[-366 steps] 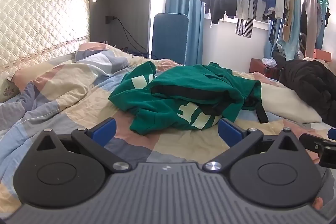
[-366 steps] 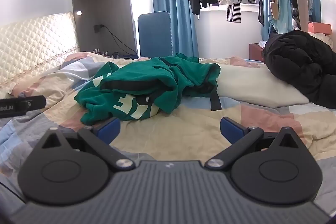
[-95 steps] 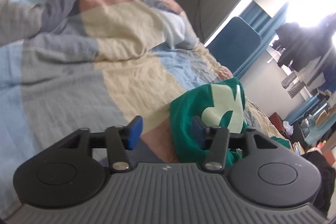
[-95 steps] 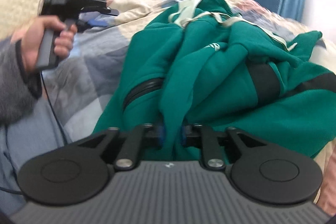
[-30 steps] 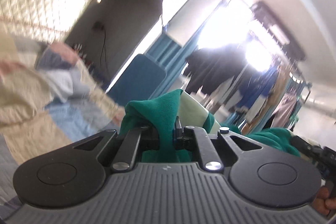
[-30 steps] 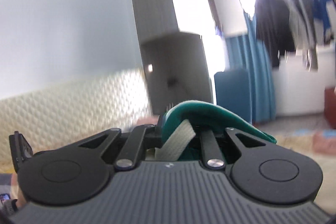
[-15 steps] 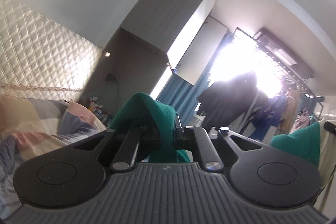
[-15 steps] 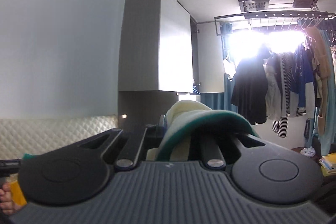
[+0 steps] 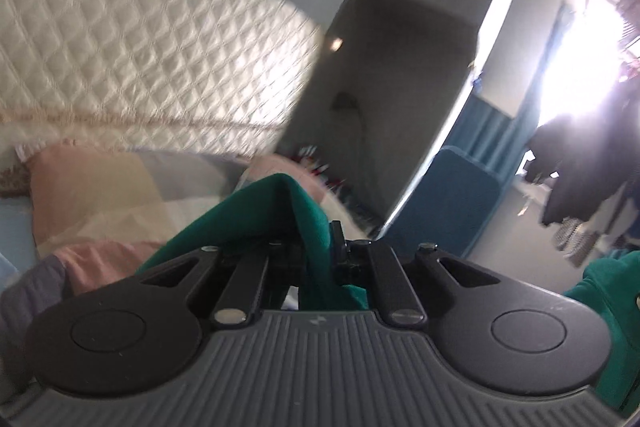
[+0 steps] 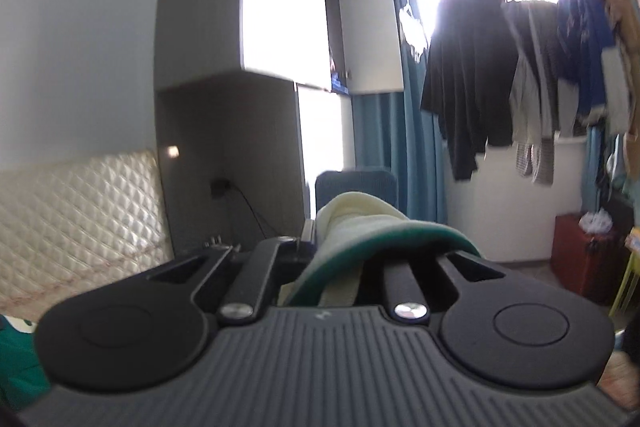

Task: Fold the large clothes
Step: 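Lift the hoodie high with both grippers and shake it out, then lower the hoodie onto the quilt and open both grippers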

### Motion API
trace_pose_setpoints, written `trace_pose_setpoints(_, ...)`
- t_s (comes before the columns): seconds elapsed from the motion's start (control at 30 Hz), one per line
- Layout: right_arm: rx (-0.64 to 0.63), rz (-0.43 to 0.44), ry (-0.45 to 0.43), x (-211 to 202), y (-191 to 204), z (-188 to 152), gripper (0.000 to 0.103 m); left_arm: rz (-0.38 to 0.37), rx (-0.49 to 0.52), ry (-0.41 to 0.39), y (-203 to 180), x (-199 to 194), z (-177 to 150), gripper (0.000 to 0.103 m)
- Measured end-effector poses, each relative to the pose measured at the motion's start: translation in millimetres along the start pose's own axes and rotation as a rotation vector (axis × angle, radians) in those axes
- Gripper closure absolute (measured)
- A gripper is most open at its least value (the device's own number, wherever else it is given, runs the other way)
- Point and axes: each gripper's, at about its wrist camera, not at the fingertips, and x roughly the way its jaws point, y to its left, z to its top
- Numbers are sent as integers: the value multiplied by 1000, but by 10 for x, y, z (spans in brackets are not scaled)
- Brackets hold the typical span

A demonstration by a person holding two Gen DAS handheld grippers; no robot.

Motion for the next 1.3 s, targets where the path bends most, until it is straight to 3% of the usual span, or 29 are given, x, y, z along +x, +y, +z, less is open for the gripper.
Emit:
trace_pose_setpoints(0.13,-16,-3,120,1048,-38,-1003,89,57,59,56,257,1129,-514,92)
trace_pose_setpoints(0.2,-22,8,192,1449,-42,-1509,89,78,85,87,298,1512,-792,92)
trace_pose_setpoints(0.33,-21,-5,317,1927,-68,-2420,88,110,172,147,239,2047,-1205,92)
trace_pose_setpoints(0.43,-31,-19,332,2066,-136,-2772,86,126,237,158,209,2188,-1368,92)
trace_pose_setpoints(0.57,59,-35,351,2092,-348,-2836,85,130,267,168,224,2196,-1441,91)
trace_pose_setpoints(0.7,82,-33,367,2078,-425,-2852,84,118,254,186,178,1990,-1291,91)
trace_pose_setpoints(0.77,89,-37,369,2062,-441,-2839,83,103,244,202,158,1915,-1238,83)
trace_pose_setpoints(0.8,100,-35,377,2041,-440,-2813,83,95,244,214,127,1858,-1211,69)
trace_pose_setpoints(0.83,107,-31,381,2015,-443,-2796,71,82,247,225,95,1814,-1196,52)
trace_pose_setpoints(0.9,113,-18,366,1891,-418,-2738,29,55,261,222,15,1665,-1178,44)
trace_pose_setpoints(0.93,115,-16,350,1797,-403,-2700,25,56,277,213,-35,1574,-1173,43)
trace_pose_setpoints(1.07,144,3,341,1351,-344,-2511,25,18,289,201,-242,1087,-1135,41)
trace_pose_setpoints(1.3,185,20,274,72,-356,-2015,25,-86,284,214,-653,-65,-1177,41)
